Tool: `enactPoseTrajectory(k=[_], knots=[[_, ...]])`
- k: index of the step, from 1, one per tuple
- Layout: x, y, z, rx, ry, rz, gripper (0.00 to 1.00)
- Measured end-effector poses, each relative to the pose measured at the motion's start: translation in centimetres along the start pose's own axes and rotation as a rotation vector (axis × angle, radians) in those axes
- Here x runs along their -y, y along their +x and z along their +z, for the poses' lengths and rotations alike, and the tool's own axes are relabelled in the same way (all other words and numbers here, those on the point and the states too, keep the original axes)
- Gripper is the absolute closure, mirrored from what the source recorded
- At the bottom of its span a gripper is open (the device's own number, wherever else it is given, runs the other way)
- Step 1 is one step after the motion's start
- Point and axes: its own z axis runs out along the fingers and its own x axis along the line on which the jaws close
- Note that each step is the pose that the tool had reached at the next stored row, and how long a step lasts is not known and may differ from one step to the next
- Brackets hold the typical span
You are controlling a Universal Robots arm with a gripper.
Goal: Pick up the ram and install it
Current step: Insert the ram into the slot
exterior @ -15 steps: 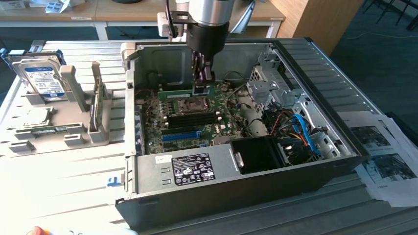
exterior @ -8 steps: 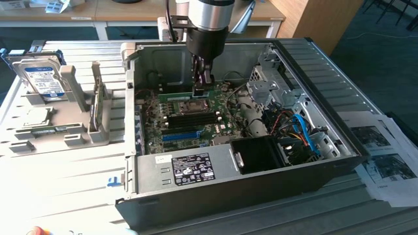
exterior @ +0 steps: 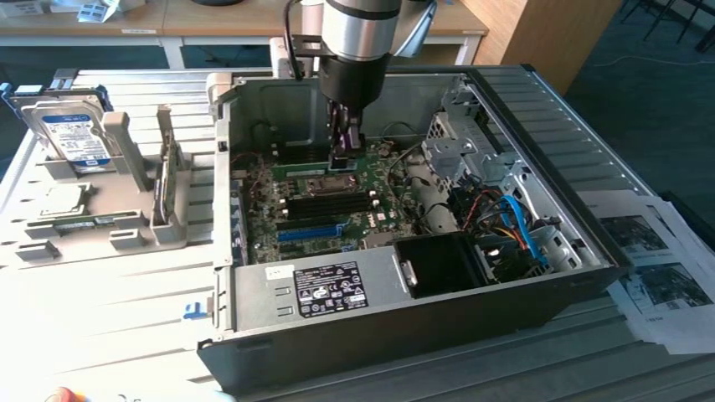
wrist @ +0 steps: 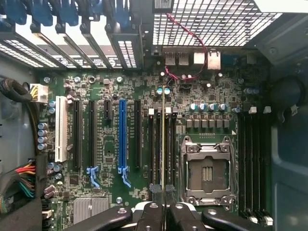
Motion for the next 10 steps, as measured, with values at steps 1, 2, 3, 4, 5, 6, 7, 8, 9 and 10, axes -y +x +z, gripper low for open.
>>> enactPoseTrajectory(k=[1, 2, 3, 4, 5, 6, 7, 8, 9, 10], knots=[[0.0, 0.0, 0.12, 0.0, 0.0, 0.0, 0.88], [0.01, 0.0, 0.24, 0.0001, 0.0001, 0.0, 0.88], [0.01, 0.0, 0.36, 0.0, 0.0, 0.0, 0.88], [0.01, 0.0, 0.48, 0.0001, 0.0001, 0.0, 0.88], [0.02, 0.0, 0.61, 0.0002, 0.0001, 0.0, 0.88], [0.02, 0.0, 0.73, 0.0001, 0.0001, 0.0, 0.88], [0.03, 0.0, 0.85, 0.0001, 0.0001, 0.0, 0.88], [0.03, 0.0, 0.96, 0.0001, 0.0, 0.0, 0.88], [0.04, 0.0, 1.08, 0.0001, 0.0, 0.0, 0.88], [0.04, 0.0, 1.21, 0.0001, 0.0001, 0.0, 0.88]])
